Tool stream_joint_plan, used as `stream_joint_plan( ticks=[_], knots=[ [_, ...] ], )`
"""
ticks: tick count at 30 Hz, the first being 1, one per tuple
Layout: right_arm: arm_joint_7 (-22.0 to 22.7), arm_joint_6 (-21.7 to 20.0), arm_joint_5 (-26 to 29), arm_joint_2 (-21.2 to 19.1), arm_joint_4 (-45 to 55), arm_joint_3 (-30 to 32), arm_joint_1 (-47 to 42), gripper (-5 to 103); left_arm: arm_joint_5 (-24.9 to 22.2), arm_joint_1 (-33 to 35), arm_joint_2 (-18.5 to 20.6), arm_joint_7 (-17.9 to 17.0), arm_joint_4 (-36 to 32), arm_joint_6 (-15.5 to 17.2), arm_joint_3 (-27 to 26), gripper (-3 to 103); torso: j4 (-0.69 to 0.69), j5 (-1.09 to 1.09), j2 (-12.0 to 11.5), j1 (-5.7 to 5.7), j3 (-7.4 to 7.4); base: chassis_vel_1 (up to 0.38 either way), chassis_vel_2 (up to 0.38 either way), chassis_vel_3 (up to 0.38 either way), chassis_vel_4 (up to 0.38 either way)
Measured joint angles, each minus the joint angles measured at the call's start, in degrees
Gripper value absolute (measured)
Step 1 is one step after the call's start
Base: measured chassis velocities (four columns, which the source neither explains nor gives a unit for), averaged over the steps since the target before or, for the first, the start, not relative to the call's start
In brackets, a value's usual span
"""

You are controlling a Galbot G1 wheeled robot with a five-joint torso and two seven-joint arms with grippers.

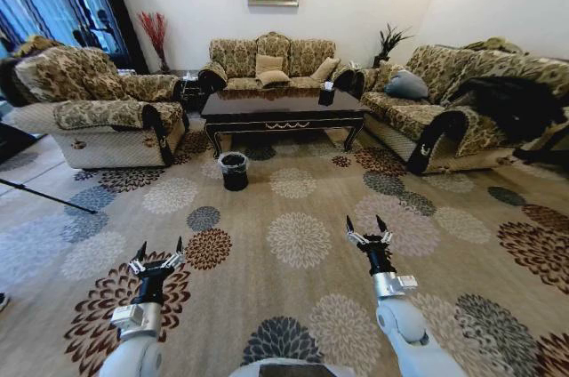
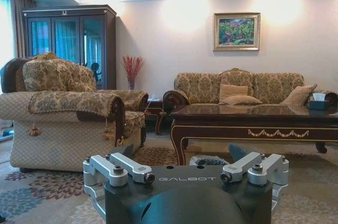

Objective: Move to the front of the table and pick up the trash from the floor, then place it into the trash bin.

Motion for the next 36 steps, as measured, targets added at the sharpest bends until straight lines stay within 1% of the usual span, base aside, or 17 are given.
stream_joint_plan(
  ticks=[3,7,9,12,14,17,19,23,25,28,30,31,36],
  knots=[
    [0.00,0.00,-0.01,0.00,0.00,0.00,0.00,100,0.00,0.00,0.00,0.00,0.00,0.00,0.00,100,0.00,0.00,0.51,0.23,0.29,0.000,0.000,0.000,0.000],
    [0.00,0.00,0.00,0.00,0.00,0.00,0.00,100,0.00,0.00,0.00,0.00,0.00,0.00,0.00,100,0.00,0.00,1.78,0.77,1.00,0.000,0.000,0.000,0.000],
    [0.00,0.00,0.00,0.00,0.00,0.00,0.00,100,0.00,0.00,0.00,0.00,0.00,0.00,0.00,100,0.00,0.00,1.95,0.85,1.10,0.000,0.000,0.000,0.000],
    [0.00,0.00,0.00,0.00,0.00,0.00,0.00,100,0.00,0.00,0.00,0.00,0.00,0.00,0.00,100,0.00,0.00,2.98,1.31,1.67,0.000,0.000,0.000,0.000],
    [0.00,0.00,0.00,0.00,0.00,0.00,0.00,100,0.00,0.00,0.00,0.00,0.00,0.00,0.00,100,0.00,0.00,3.15,1.38,1.76,0.000,0.000,0.000,0.000],
    [0.00,0.00,0.00,0.01,0.00,0.00,0.00,100,0.00,0.00,0.00,0.00,0.00,0.00,0.00,100,0.00,0.00,4.13,1.79,2.34,0.000,0.000,0.000,0.000],
    [0.00,0.00,0.00,0.00,0.00,0.00,0.00,100,0.00,0.00,0.00,0.00,0.00,0.00,0.00,100,0.00,0.00,4.28,1.85,2.43,0.000,0.000,0.000,0.000],
    [0.00,0.00,0.00,0.00,0.00,0.00,0.00,100,0.00,0.00,0.00,0.00,0.00,0.00,0.00,100,0.00,0.00,5.74,2.49,3.23,0.000,0.000,0.000,0.000],
    [0.00,0.00,0.00,0.00,0.00,0.00,0.00,100,0.00,0.00,0.00,0.00,0.00,0.00,0.00,100,0.00,0.00,5.86,2.54,3.31,0.000,0.000,0.000,0.000],
    [0.00,0.00,0.00,0.00,0.00,0.00,0.00,100,0.00,0.00,0.00,0.00,0.00,0.00,0.00,100,0.00,0.00,6.93,2.97,3.96,0.000,0.000,0.000,0.000],
    [0.00,0.00,0.00,0.00,0.00,0.00,0.00,100,0.00,0.00,0.00,0.00,0.00,0.00,0.00,100,0.00,0.00,7.08,3.04,4.05,0.000,0.000,0.000,0.000],
    [0.00,0.00,-0.01,0.00,0.00,0.00,0.00,100,0.00,0.00,0.00,0.00,0.00,0.00,0.00,100,0.00,0.00,7.69,3.30,4.39,0.000,0.000,0.000,0.000],
    [0.00,0.00,-0.01,0.00,0.00,0.00,0.00,100,0.00,0.00,0.00,0.00,0.00,0.00,0.00,100,0.00,0.00,8.53,3.65,4.90,0.000,0.000,0.000,0.000]
  ],
)
